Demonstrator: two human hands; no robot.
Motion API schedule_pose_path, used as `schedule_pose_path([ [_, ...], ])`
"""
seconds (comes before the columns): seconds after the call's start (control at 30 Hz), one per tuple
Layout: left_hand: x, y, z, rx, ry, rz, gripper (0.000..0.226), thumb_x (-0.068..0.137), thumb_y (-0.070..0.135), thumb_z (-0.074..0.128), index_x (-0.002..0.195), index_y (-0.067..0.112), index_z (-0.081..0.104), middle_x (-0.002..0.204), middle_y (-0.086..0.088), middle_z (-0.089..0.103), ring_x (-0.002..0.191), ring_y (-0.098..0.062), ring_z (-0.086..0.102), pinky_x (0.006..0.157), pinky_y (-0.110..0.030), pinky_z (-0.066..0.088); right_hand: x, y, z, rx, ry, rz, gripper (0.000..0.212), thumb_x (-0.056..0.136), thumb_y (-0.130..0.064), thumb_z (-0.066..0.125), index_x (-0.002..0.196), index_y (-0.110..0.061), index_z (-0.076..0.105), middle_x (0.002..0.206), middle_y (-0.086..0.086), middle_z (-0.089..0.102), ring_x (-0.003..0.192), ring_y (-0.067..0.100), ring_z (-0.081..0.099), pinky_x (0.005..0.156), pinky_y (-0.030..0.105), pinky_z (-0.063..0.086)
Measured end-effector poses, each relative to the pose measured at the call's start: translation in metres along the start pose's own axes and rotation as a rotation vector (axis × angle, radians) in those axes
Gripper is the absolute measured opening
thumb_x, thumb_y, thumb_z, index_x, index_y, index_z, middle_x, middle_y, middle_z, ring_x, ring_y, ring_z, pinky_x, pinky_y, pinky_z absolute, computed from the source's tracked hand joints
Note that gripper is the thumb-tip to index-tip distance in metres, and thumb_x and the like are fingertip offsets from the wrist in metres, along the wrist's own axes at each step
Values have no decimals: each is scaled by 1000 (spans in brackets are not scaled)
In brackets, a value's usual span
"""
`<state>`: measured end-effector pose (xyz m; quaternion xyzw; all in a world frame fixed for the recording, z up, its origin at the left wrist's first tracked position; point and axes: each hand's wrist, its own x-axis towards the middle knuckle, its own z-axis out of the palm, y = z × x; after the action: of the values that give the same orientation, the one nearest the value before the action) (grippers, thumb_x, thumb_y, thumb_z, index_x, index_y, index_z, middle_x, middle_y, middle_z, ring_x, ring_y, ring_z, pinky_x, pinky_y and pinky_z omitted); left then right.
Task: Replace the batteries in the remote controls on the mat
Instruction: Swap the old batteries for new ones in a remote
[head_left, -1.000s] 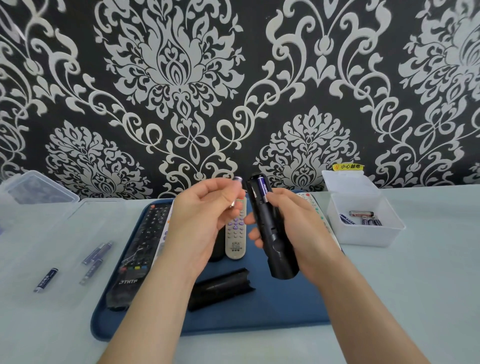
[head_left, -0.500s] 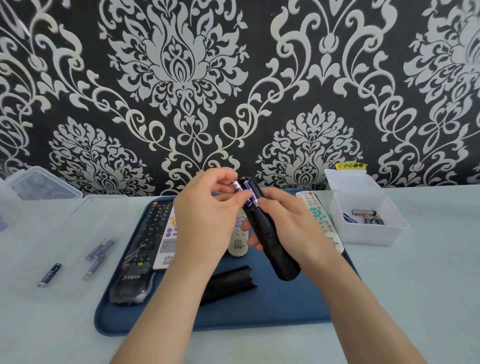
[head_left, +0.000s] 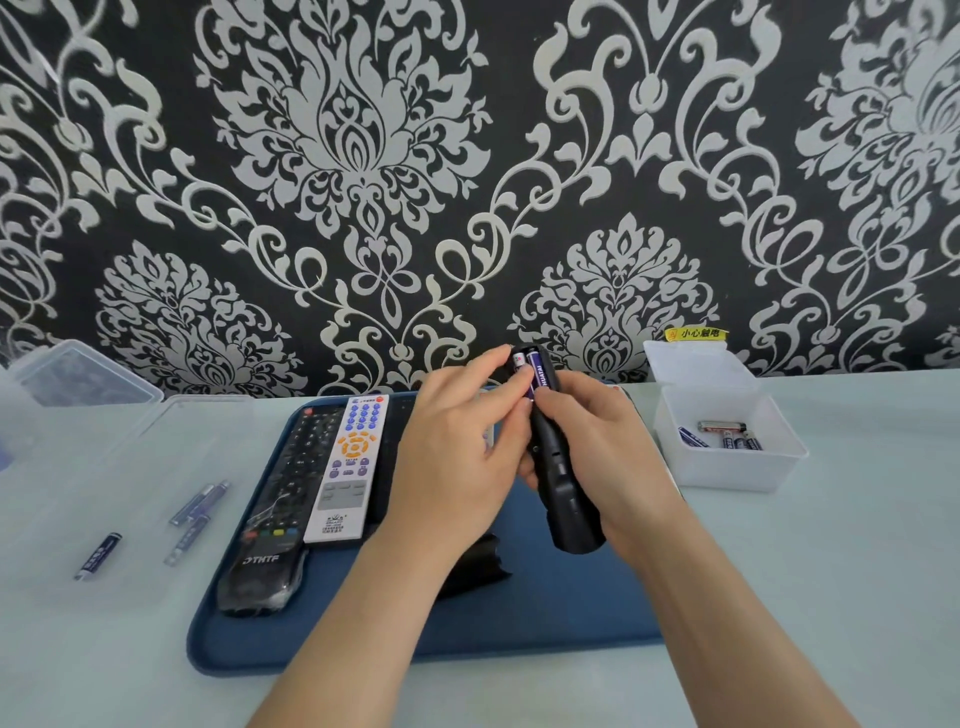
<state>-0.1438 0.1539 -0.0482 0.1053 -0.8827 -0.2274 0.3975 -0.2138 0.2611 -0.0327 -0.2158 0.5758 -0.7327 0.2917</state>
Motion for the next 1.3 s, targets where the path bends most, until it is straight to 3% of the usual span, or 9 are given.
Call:
schedule_pose_path([
  [0.13, 4, 10, -12, -440, 49, -319, 26, 89, 22, 65, 114, 28, 65, 108, 17, 64, 87, -3, 63, 77, -24, 54, -2, -4, -4, -179, -37, -40, 14, 98, -13, 50, 99, -13, 65, 68, 15, 69, 50, 24, 60, 48, 29, 49],
  [0.33, 7, 1, -29, -604, -118, -561, 13, 90, 26, 64, 89, 19, 75, 64, 5, 65, 59, -12, 52, 52, -23, 48, -4, -4, -3, -382, -200, -80, 16, 98, -13, 53, 98, -20, 67, 75, 17, 73, 51, 25, 65, 52, 30, 51],
  [0.53, 7, -9, -36, -768, 48, -776, 11, 89, 18, 66, 87, 9, 72, 69, 0, 64, 53, -6, 53, 52, -18, 50, -5, -11, -21, -370, -334, 56, 21, 90, -18, 68, 110, -23, 66, 94, 12, 75, 70, 18, 69, 61, 27, 58],
  [0.63, 6, -16, -45, -824, 70, -847, 9, 90, 19, 65, 89, 10, 68, 71, -2, 67, 55, -10, 59, 51, -19, 52, 0, -14, -30, -153, -157, -8, 22, 83, -5, 71, 104, -12, 68, 87, 8, 71, 66, 17, 70, 59, 22, 56],
  [0.73, 3, -13, -49, -796, -191, -858, 9, 91, 20, 63, 92, 11, 64, 73, -11, 72, 55, -15, 66, 49, -19, 53, 3, -12, -23, 173, -12, -46, 23, 77, -18, 73, 95, -5, 67, 74, 3, 64, 57, 11, 57, 55, 17, 49],
  [0.83, 0, -6, -47, -671, -428, -806, 13, 91, 23, 62, 88, 11, 61, 73, -13, 73, 55, -16, 67, 49, -18, 51, 4, -4, -11, 153, 17, -31, 34, 84, -26, 71, 110, -5, 67, 73, -6, 63, 64, 8, 56, 56, 20, 44],
  [0.93, -4, -6, -46, -458, -518, -719, 21, 83, 30, 71, 86, 11, 65, 65, -6, 72, 50, -11, 61, 49, -19, 47, 7, 2, -10, 17, 109, -12, 20, 91, -31, 68, 99, -13, 66, 72, -9, 65, 71, 8, 59, 58, 22, 45],
  [1.1, -11, 0, -53, 353, -774, -374, 41, 55, 63, 77, 73, 28, 65, 68, 10, 66, 66, -7, 61, 63, -26, 52, 10, 8, -12, -103, 220, -72, 18, 90, -31, 69, 79, -21, 59, 77, -3, 62, 77, 12, 56, 62, 25, 45],
  [1.3, -17, 17, -44, 652, -888, -169, 27, 70, 46, 73, 86, 27, 63, 85, 6, 59, 83, -21, 58, 62, -28, 39, 11, 9, -14, -94, 234, -62, 15, 90, -32, 69, 84, -21, 60, 76, -8, 61, 77, 10, 57, 63, 26, 44],
])
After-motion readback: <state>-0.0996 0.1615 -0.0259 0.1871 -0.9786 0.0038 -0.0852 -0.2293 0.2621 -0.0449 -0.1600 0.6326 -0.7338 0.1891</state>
